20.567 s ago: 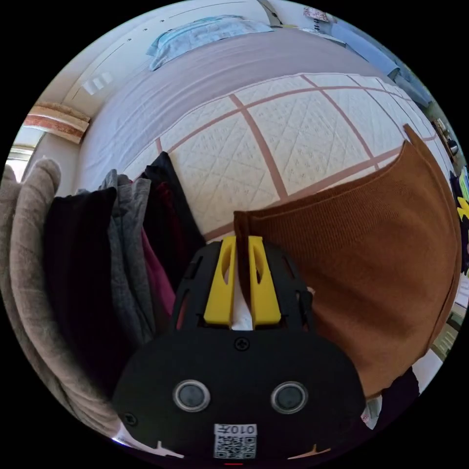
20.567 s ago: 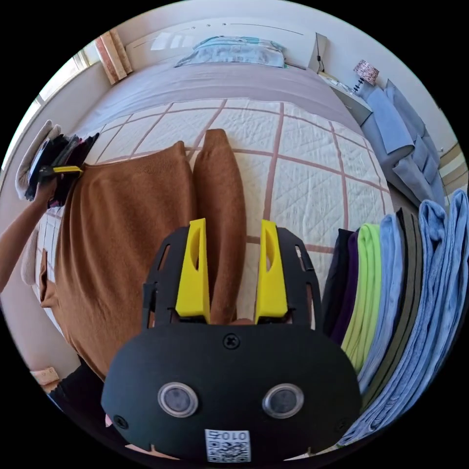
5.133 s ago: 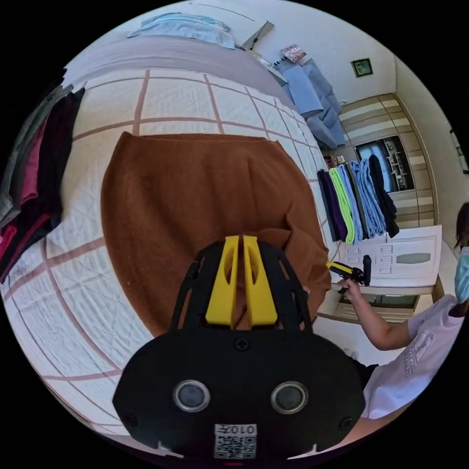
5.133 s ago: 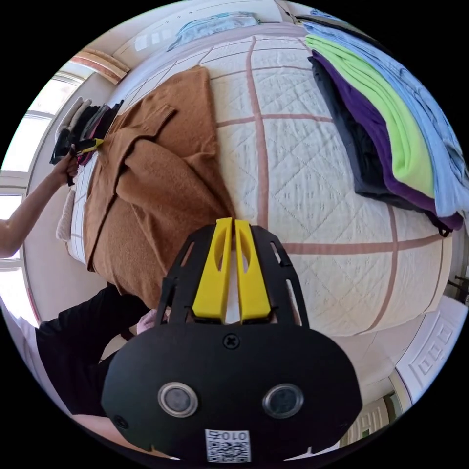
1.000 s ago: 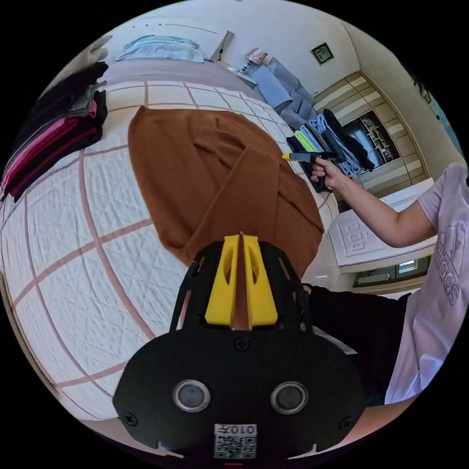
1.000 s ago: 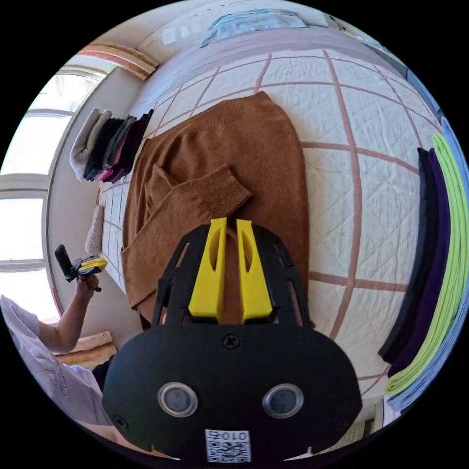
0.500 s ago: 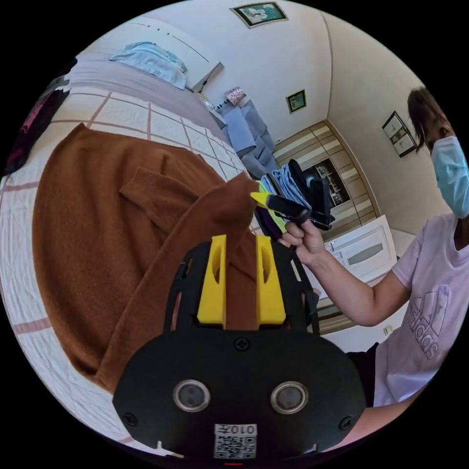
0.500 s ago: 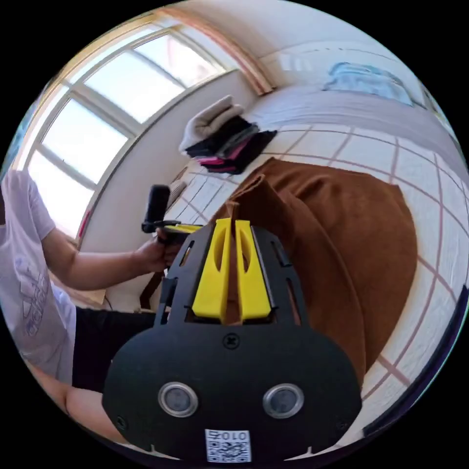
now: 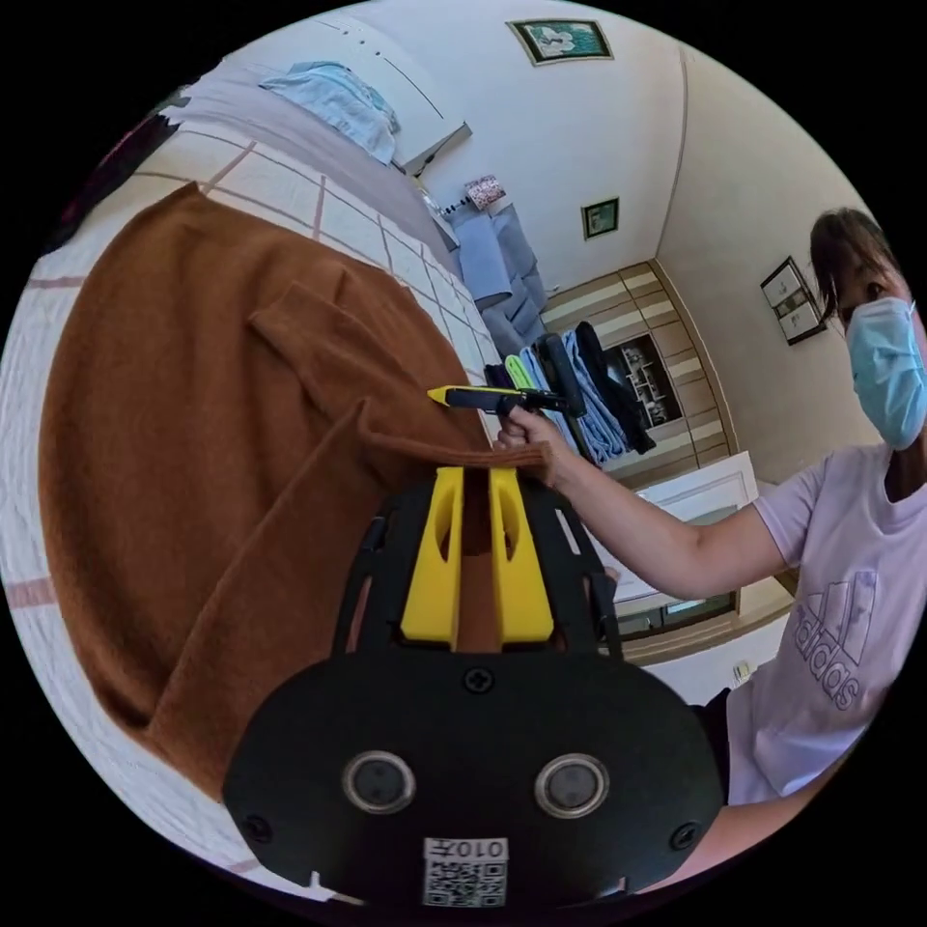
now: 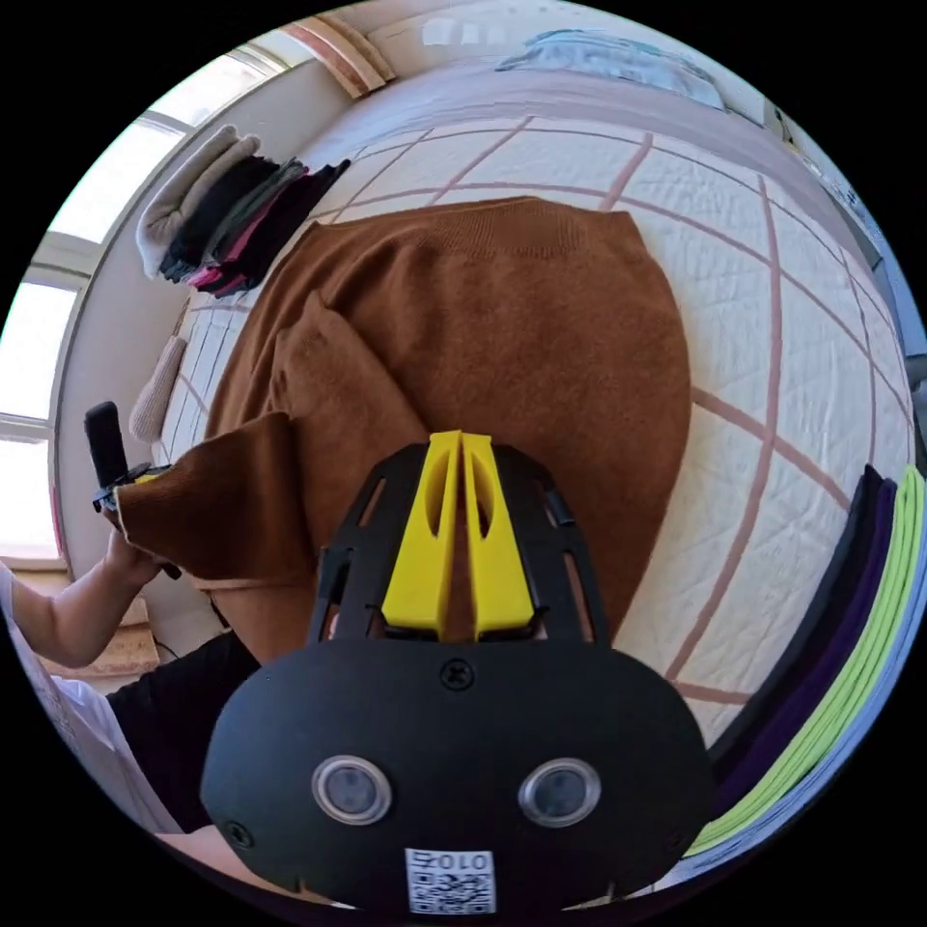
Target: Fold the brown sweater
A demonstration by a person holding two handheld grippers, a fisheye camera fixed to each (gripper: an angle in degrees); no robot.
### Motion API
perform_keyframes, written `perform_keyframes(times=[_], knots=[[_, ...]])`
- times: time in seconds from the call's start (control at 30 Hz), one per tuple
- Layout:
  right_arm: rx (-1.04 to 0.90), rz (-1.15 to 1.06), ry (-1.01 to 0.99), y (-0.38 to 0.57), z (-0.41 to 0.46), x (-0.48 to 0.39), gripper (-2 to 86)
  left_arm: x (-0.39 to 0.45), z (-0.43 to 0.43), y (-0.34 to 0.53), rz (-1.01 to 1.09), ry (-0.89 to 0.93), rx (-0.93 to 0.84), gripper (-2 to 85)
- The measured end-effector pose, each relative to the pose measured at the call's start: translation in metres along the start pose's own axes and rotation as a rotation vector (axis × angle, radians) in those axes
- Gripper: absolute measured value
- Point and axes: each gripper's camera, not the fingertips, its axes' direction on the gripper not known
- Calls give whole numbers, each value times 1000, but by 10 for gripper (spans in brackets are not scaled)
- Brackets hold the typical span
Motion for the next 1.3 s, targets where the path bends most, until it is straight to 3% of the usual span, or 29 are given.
perform_keyframes(times=[0.2,0.33,0.47,0.53,0.6,0.7,0.83,0.9,1.0,1.13,1.3], knots=[[191,103,-10,54,-44,1,30,-5,79,-87,41,-15,-106,59],[209,134,-10,82,-44,-6,42,-39,163,-131,-27,7,-357,68],[158,265,14,97,-35,13,83,-20,152,-150,125,-79,-286,74],[145,363,-153,103,-36,32,94,-18,133,-141,139,-120,-290,72],[224,493,-445,120,-33,53,101,-15,110,-121,161,-171,-266,67],[220,595,-675,123,-4,68,98,-13,92,-74,181,-268,-294,58],[127,541,-636,93,21,65,49,-18,106,-18,180,-309,-386,48],[235,384,-355,74,-11,43,38,-22,113,-1,159,-344,-421,42],[229,184,33,57,-15,22,34,-30,116,20,143,-391,-411,31],[71,79,32,51,4,33,40,-42,115,26,124,-353,-401,32],[189,150,138,80,-39,16,39,-24,99,20,184,-351,-327,54]])
